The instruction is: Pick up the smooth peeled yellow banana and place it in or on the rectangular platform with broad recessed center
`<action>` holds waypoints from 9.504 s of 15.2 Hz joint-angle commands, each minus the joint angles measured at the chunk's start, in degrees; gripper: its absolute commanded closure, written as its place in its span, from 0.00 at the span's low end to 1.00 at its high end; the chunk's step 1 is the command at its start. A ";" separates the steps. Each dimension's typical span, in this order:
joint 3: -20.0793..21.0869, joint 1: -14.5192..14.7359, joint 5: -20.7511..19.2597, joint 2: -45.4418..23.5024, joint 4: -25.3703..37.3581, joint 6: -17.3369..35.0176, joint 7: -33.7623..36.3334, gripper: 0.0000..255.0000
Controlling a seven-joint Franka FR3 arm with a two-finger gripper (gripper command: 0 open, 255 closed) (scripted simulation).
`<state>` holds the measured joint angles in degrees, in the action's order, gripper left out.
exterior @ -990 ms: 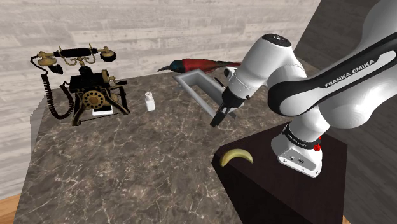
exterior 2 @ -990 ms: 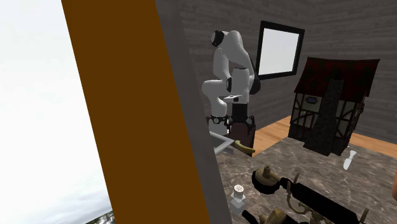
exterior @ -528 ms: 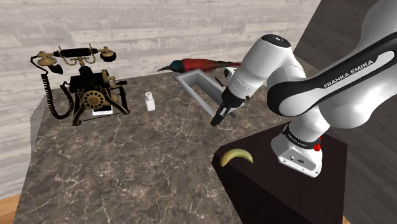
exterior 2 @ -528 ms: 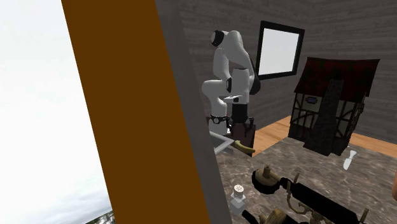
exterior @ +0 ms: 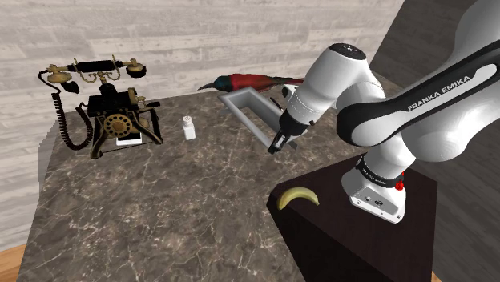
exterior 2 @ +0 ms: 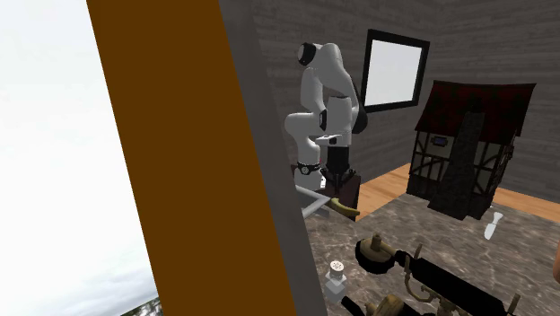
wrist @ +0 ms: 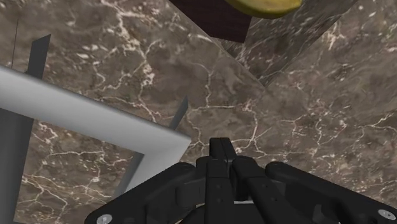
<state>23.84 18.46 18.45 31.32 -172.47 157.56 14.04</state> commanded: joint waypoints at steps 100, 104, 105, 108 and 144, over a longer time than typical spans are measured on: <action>-23.66 -8.33 -26.45 -18.84 33.38 -37.26 -48.29 1.00; -25.96 -10.19 -27.17 -26.15 41.50 -37.59 -52.10 1.00; -25.97 -10.21 -27.23 -26.54 41.11 -36.81 -52.00 1.00; -26.00 -10.26 -27.42 -27.79 40.01 -34.48 -51.68 1.00; -25.64 -9.93 -27.36 -29.29 40.42 -33.47 -50.90 0.00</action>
<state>-1.80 8.52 -8.91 2.02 -132.06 124.11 -36.86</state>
